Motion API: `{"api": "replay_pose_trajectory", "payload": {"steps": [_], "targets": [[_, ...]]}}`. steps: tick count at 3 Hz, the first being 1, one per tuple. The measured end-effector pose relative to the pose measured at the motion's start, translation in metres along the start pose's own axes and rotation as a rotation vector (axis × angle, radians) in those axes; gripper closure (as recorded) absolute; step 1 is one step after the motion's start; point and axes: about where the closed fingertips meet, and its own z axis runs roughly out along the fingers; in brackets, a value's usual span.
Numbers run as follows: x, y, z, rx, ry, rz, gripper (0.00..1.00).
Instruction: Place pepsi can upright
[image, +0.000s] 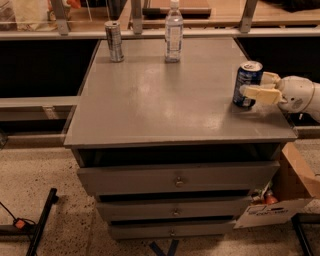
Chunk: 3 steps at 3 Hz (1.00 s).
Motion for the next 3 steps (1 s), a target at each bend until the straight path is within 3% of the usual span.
{"api": "replay_pose_trajectory", "payload": {"steps": [1, 2, 3], "targets": [[0.001, 0.000, -0.003, 0.003, -0.002, 0.004, 0.13], [-0.001, -0.004, -0.006, 0.006, 0.004, -0.002, 0.00], [-0.010, -0.013, -0.017, 0.006, 0.034, -0.021, 0.00]]}}
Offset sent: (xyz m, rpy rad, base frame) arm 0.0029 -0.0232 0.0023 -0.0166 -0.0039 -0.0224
